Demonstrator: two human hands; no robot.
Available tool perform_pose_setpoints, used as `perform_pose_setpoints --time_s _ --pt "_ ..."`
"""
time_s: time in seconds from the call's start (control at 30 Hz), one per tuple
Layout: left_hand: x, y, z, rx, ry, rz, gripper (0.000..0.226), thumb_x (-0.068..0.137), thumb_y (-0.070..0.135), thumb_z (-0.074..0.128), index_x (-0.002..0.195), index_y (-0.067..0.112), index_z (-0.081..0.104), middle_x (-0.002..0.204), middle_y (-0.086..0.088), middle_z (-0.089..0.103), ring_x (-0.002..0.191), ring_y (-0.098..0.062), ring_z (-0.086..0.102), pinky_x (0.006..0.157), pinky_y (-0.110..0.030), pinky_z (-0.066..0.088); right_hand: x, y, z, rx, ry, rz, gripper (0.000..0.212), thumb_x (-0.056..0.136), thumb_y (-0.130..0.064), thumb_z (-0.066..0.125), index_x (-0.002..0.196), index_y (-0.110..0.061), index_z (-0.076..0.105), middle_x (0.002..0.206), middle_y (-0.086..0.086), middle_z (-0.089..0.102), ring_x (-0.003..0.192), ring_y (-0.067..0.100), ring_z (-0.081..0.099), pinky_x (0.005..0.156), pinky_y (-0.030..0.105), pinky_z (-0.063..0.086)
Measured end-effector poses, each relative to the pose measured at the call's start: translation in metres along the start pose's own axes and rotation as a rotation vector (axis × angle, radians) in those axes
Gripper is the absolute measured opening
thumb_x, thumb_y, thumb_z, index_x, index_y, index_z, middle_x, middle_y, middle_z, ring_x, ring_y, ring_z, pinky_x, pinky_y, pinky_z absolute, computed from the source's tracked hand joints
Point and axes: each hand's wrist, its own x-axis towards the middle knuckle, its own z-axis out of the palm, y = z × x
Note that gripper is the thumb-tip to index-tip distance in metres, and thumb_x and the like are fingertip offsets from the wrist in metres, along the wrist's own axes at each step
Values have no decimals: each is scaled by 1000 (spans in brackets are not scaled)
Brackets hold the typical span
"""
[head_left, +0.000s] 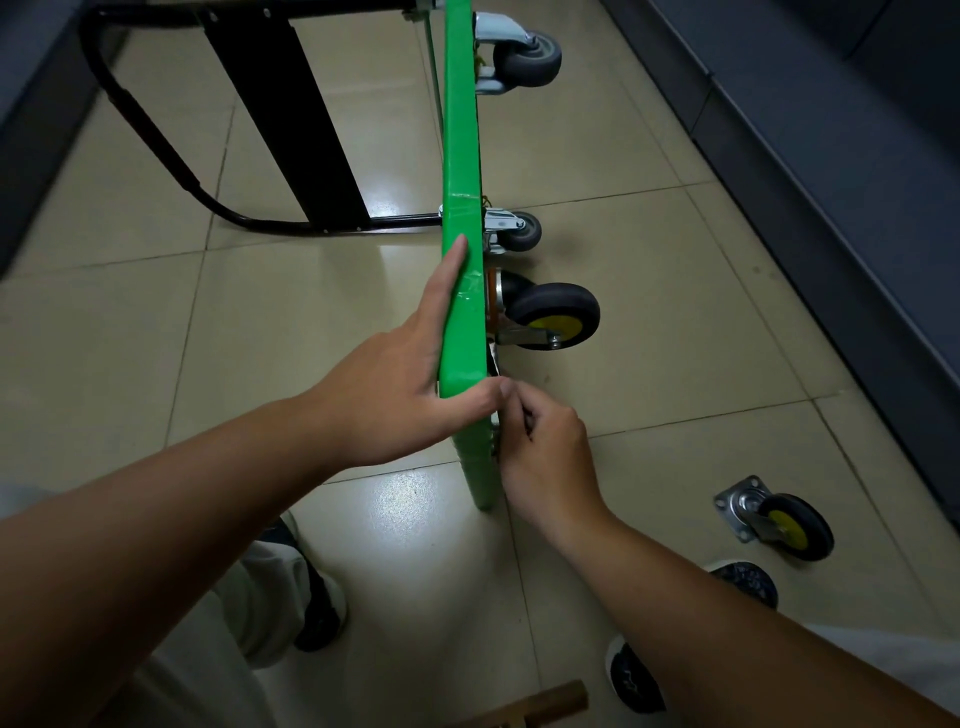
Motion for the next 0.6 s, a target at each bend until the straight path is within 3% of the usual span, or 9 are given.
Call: perform_pose_setpoints --time_s 0.1,0.23,0.3,0.37,0.47,0.53,0.6 --pt "0 0 0 0 -6 -2 107 76 76 48 150 52 -25 103 10 63 67 -9 66 65 -34 57 0 6 3 -37 34 23 39 106 -44 40 72 -27 48 61 -8 52 58 4 50 48 22 30" --pt "0 0 0 6 -18 8 107 78 75 50 150 51 -26 110 6 62 69 -9 66 66 -35 58 -3 18 10 19 41 -41 17 106 -47 39 108 -33 47 80 -8 69 71 0 63 55 25 42" --pt "0 -2 -1 0 -19 10 107 78 74 50 150 51 -25 114 4 62 71 -10 67 68 -38 59 -2 24 13 75 43 -100 16 106 -43 40 121 -38 45 95 -9 74 87 9 70 66 35 53" --pt "0 -3 -1 -16 -21 4 107 78 75 51 150 52 -25 112 2 64 71 -11 68 69 -40 59 -2 27 15 64 50 -139 15 107 -40 41 119 -36 47 96 -9 73 87 12 71 65 38 55" --pt "-1 -2 0 -17 -13 0 107 77 76 50 150 53 -24 112 4 64 72 -13 68 70 -41 59 0 33 13 -34 37 -203 12 106 -45 35 111 -35 40 90 -5 71 77 20 69 52 17 41" --pt "0 -2 0 -20 -8 -1 107 77 76 51 150 53 -24 112 6 64 73 -12 68 71 -40 59 9 43 9 -219 -4 -266 23 102 -55 26 111 -34 32 89 8 70 74 36 67 47 25 33" --pt "0 -3 -1 -27 -16 9 107 78 77 51 151 52 -24 112 8 63 72 -9 68 70 -39 59 24 56 9 -338 -44 -294 30 94 -54 21 112 -31 28 88 20 70 72 44 66 54 30 34"
